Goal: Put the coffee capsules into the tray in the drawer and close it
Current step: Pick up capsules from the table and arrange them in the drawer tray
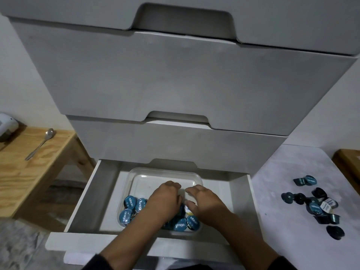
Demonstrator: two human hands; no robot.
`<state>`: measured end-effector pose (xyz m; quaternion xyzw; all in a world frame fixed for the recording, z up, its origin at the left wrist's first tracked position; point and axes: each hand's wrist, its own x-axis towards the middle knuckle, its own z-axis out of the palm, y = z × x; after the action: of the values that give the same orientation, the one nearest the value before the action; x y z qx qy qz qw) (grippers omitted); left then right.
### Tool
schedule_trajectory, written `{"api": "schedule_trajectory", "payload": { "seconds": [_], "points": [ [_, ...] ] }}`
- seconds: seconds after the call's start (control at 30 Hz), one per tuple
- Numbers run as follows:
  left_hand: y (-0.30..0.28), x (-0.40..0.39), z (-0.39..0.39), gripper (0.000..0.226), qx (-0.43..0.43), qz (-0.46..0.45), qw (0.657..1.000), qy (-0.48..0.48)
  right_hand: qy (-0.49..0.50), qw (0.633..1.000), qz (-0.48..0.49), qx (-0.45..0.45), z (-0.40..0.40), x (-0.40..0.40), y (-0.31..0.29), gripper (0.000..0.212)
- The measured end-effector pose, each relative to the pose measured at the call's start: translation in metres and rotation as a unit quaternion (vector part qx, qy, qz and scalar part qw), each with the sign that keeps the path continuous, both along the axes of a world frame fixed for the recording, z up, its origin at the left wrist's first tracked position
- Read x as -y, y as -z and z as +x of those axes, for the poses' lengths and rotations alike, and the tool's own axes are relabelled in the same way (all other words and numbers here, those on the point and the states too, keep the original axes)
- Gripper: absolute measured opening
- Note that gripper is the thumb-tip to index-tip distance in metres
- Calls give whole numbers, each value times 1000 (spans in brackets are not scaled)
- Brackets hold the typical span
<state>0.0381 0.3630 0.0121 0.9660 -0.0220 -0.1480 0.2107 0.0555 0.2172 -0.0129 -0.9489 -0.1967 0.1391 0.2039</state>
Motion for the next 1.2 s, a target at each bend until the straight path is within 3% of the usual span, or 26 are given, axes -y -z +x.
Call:
{"api": "schedule_trajectory", "payload": {
  "seconds": [0.13, 0.27, 0.4, 0.6, 0.7, 0.8, 0.97, 1.2],
  "points": [
    [-4, 13, -22, 44, 64, 9, 997, -43, 13, 991, 25, 130, -18, -1, -2, 52],
    [-17, 20, -38, 54, 136, 61, 986, -73, 29, 976, 38, 213, -31, 5, -5, 38],
    [-21, 31, -48, 60, 103, 45, 991, -69, 31, 967, 41, 251, -45, 18, -13, 41],
    [-30, 65, -56, 67, 126, 24, 990, -62, 61, 952, 26, 299, -50, 55, -17, 38],
    [-34, 96, -54, 55, 157, -18, 985, -65, 85, 955, 46, 282, -48, 88, -22, 38],
    [-39, 138, -52, 50, 184, -48, 980, -51, 68, 954, -5, 293, -48, 134, -29, 30],
    [-36, 225, -50, 51, 162, -88, 983, -15, 175, 949, 71, 252, -50, 225, -37, 41],
    [15, 326, -40, 47, 103, -101, 989, 16, 250, 960, 6, 126, -54, 350, 12, 44]
  ]
}}
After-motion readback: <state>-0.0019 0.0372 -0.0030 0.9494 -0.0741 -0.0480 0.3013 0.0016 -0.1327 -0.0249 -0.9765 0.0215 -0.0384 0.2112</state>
